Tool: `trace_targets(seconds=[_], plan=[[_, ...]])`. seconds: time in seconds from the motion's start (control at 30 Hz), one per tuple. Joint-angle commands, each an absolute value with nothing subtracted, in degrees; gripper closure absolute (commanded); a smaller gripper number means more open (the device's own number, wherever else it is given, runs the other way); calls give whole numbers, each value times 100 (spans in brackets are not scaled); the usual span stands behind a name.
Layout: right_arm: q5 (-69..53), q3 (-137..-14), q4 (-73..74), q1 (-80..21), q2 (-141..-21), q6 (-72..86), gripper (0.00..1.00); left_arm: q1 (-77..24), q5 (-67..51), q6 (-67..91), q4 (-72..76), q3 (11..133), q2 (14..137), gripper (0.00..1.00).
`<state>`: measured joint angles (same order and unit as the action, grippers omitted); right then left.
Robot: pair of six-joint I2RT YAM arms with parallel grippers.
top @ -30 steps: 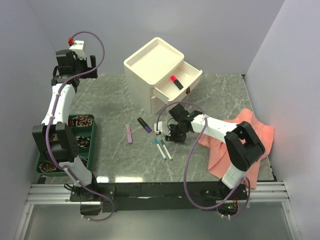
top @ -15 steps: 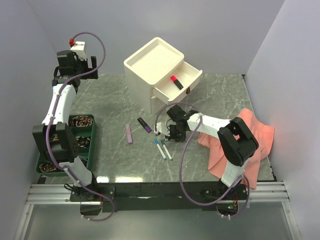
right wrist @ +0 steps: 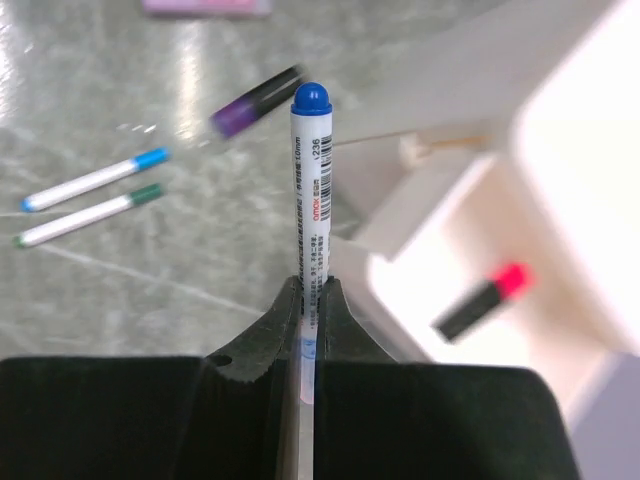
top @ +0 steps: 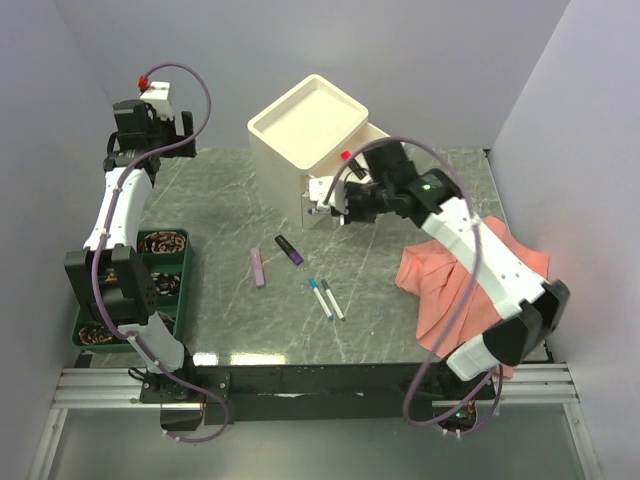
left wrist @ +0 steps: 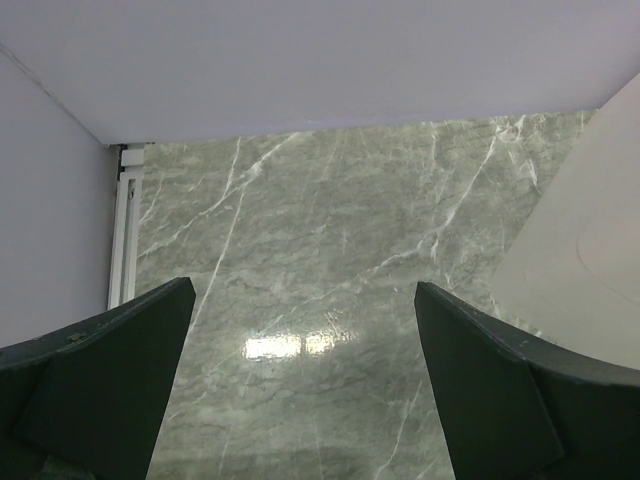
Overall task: Sort the stationery into containers
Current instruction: Pick up the pen from the center of the board, then place the pen in the drawer.
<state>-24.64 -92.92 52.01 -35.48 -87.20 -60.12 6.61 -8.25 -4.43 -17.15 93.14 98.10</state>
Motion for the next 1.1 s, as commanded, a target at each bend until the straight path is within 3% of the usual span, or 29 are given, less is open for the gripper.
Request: trace_targets(seconds=[0.0,0.17,0.67,0.97,1.07], plan=[[-2164,-9764,5406,-3542,-8560,-6564,100,650,-967,-378,-1573,9642,9773,0],[-1258,-9817,4669,-3235,-8745,-7573,100,650,-1011,-343,-1573,9712,9826,1],[-861,-10969,4122,-2523,-10098,-9332,99,650,-967,-325,-1556,9580,9694,1],[-879,-11557,4446,-2373,-10686,-9721,87,668,-853,-378,-1547,9615,9703,1],[-879,-11716,4378,-2382,-10749,-9581,72,677,-835,-378,-1538,9615,9703,0]])
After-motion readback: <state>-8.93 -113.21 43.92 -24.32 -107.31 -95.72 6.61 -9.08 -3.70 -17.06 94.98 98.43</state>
